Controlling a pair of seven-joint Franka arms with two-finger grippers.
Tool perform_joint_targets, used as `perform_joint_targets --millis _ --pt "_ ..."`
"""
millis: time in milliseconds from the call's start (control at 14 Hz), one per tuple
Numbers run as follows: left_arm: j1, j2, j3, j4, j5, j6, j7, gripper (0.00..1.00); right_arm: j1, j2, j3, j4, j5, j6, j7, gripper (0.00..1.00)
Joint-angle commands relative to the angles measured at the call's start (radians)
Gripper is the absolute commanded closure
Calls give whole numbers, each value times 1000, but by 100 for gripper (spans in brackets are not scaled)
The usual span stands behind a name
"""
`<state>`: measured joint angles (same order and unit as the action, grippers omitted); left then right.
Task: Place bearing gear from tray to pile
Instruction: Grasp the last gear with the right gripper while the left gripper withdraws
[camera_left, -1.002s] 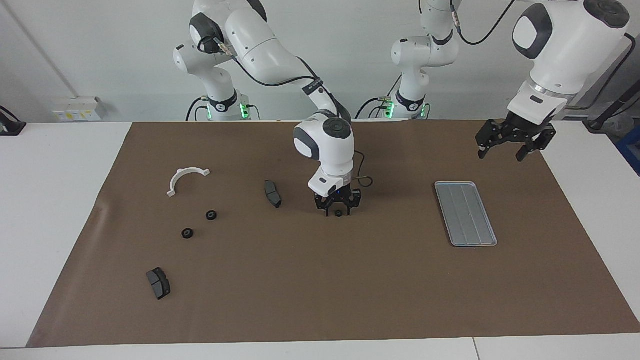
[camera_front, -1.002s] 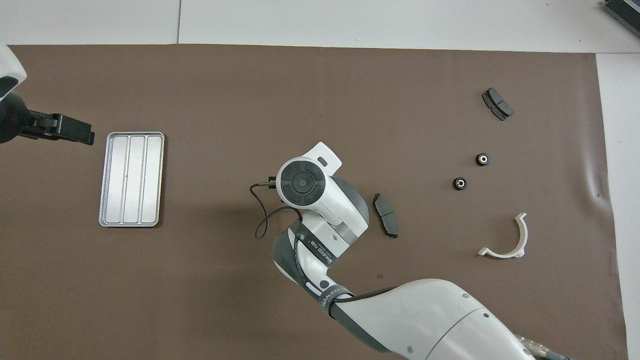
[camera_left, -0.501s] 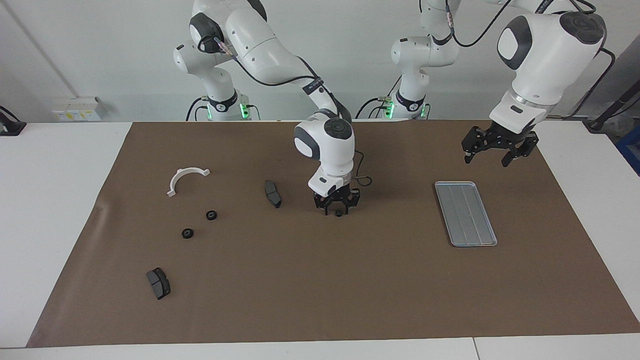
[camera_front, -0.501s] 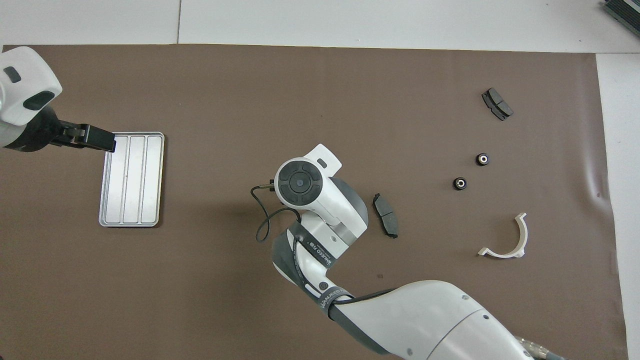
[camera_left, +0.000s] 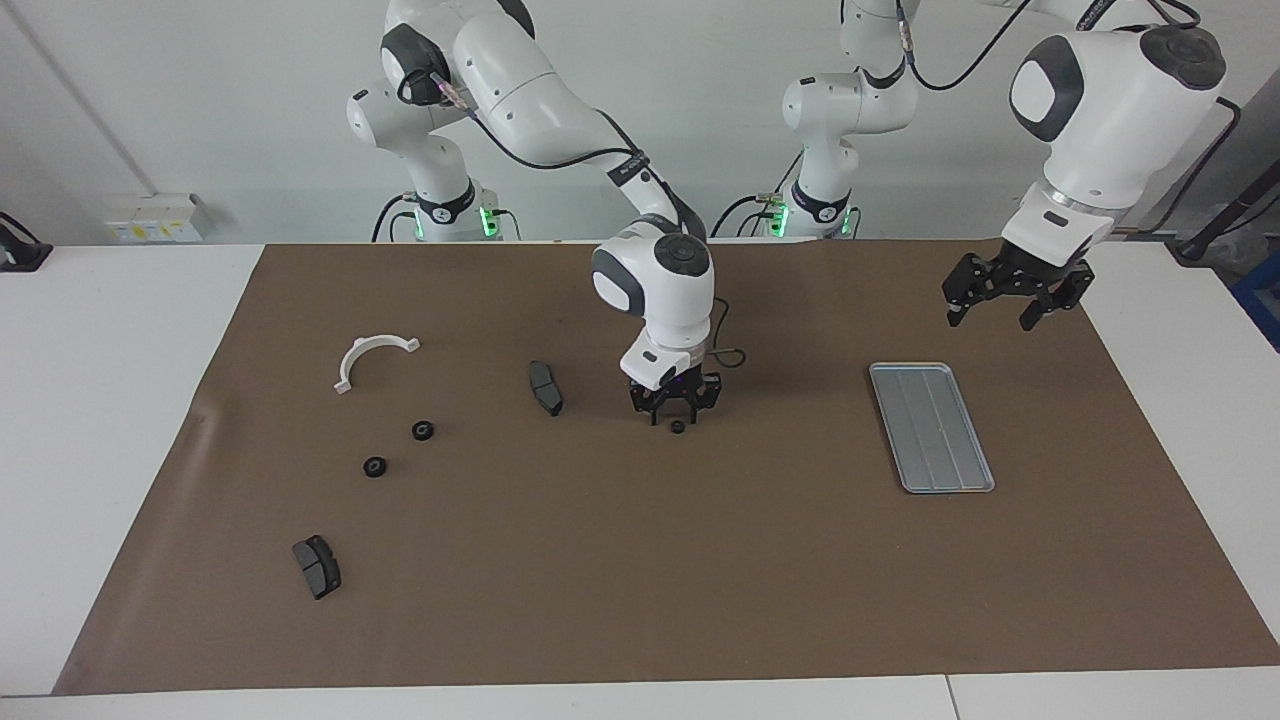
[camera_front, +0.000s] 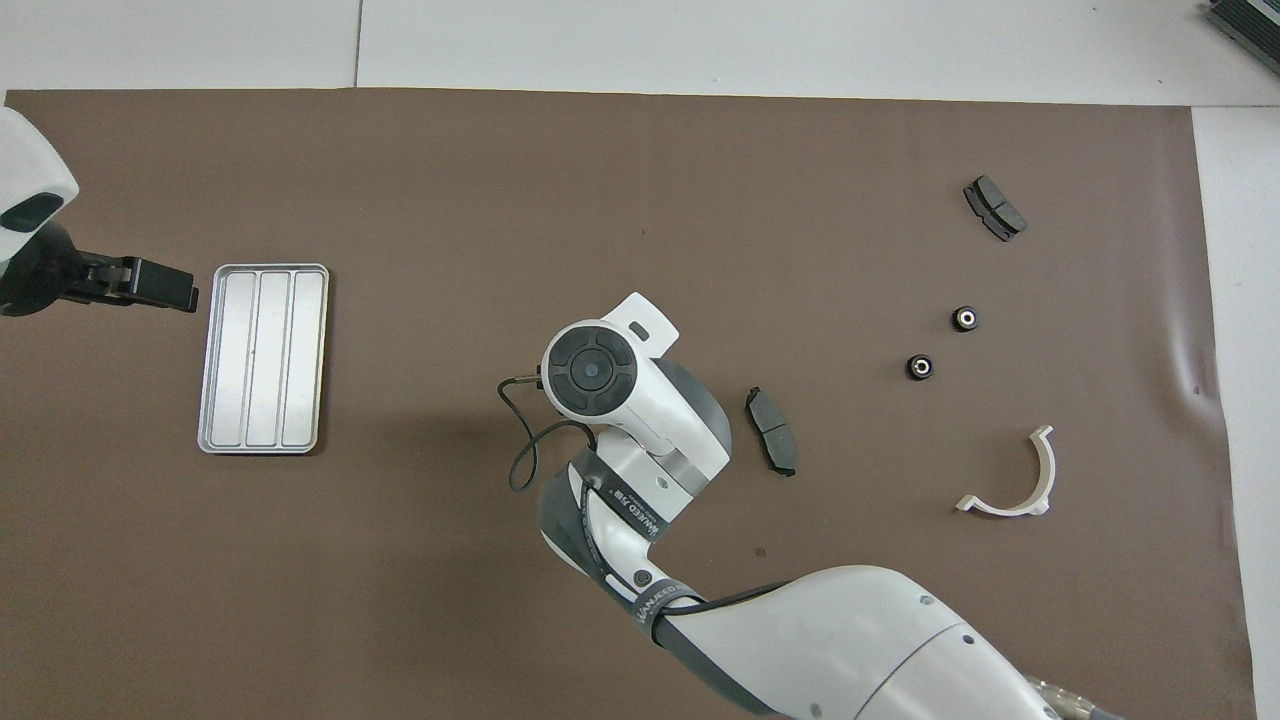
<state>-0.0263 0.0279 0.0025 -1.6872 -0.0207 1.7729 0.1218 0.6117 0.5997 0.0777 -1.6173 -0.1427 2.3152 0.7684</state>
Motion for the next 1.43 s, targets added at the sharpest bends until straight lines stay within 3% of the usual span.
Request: perform_joint_targets --millis 0,143,358,1145,1360 --pt "11 -32 -1 -40 12 19 13 0 5 -6 2 -6 -14 1 20 40" --pt "34 -32 -1 -39 12 14 16 0 6 -6 2 -3 -14 4 20 40" --pt "39 -32 -1 -35 12 16 29 0 7 -6 2 -1 -14 6 22 50" --pt "36 -28 -4 -28 13 22 29 0 8 -6 1 -10 -32 38 28 50" --pt "11 -22 -18 -9 13 1 21 0 8 -6 1 -10 -35 41 28 66"
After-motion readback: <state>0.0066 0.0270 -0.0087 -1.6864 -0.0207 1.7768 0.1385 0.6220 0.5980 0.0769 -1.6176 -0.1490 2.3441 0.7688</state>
